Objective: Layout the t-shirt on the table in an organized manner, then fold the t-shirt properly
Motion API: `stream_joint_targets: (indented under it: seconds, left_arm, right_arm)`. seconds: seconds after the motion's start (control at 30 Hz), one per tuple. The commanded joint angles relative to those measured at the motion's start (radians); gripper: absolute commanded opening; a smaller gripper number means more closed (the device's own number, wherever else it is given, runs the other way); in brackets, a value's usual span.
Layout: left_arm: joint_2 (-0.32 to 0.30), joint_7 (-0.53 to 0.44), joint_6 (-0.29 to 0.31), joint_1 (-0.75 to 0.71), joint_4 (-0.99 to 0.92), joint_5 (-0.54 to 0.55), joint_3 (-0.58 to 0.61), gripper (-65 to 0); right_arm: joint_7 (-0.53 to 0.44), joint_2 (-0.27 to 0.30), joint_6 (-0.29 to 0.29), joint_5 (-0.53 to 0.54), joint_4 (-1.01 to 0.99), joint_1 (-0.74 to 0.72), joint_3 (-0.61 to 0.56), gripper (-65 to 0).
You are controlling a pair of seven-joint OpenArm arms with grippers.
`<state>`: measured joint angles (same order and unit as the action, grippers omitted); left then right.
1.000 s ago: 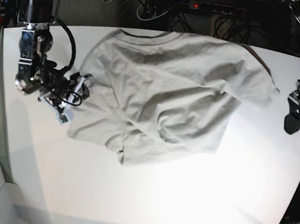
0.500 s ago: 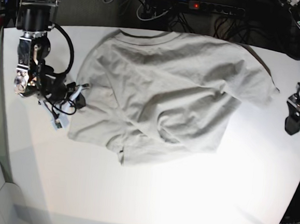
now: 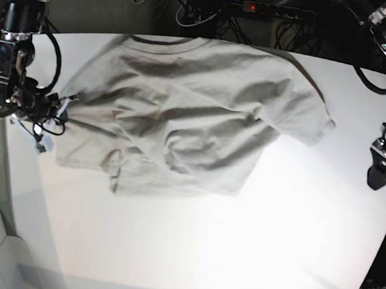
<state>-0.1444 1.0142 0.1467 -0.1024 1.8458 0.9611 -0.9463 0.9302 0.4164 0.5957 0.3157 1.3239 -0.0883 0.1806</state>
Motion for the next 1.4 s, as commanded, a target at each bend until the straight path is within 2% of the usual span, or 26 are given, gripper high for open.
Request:
stream_joint_targets:
  seconds: [0.0,0.1,0.27,0.47,0.67,0.8,0.87,0.97,1.17,1.37]
  left_arm:
    - [-0.014,-0.011,0.006,0.019,0.001,0.020,-0.001,-6.5]
    - [-0.014,-0.011,0.006,0.031,-0.027,0.019,-0.001,-6.5]
    - [-0.016,-0.018,0.006,0.031,-0.057,0.015,0.037,-6.5]
    - [-0.013,-0.013,0.006,0.023,-0.057,0.015,0.062,-6.5]
    - [-0.016,-0.015,0.006,0.005,-0.057,0.015,0.062,-6.5]
    - [-0.019,-0.016,0.006,-0.012,-0.056,0.015,0.062,-6.5]
    - [-0.021,-0.013,0.006,-0.015,-0.056,0.015,0.060,-6.5]
    - [-0.025,-0.011,0.006,-0.020,-0.054,0.015,0.060,-6.5]
    - [-0.025,-0.016,0.008,-0.043,-0.047,0.019,0.060,-6.4]
    - [-0.022,-0.015,0.008,-0.036,-0.051,0.019,0.065,-6.4]
  right_arm:
    - [-0.015,0.028,-0.003,0.007,0.016,-0.023,0.030,-65.0]
    - [0.003,0.048,0.002,0.010,0.055,-0.032,0.076,-65.0]
    - [0.099,0.022,0.102,0.006,0.234,-0.035,0.112,-65.0]
    - [0.197,-0.043,0.102,0.006,0.451,-0.081,0.106,-65.0]
    - [0.333,-0.069,0.102,0.032,0.661,-0.176,0.107,-65.0]
    - [0.430,-0.078,0.102,0.092,0.679,-0.259,0.106,-65.0]
    - [0.447,-0.078,0.102,0.092,0.679,-0.285,0.110,-65.0]
    - [0.444,-0.058,0.102,0.090,0.679,-0.298,0.132,-65.0]
    - [0.444,0.026,0.102,0.096,0.678,-0.327,0.307,-65.0]
    - [0.445,0.031,0.102,0.092,0.676,-0.333,0.403,-65.0]
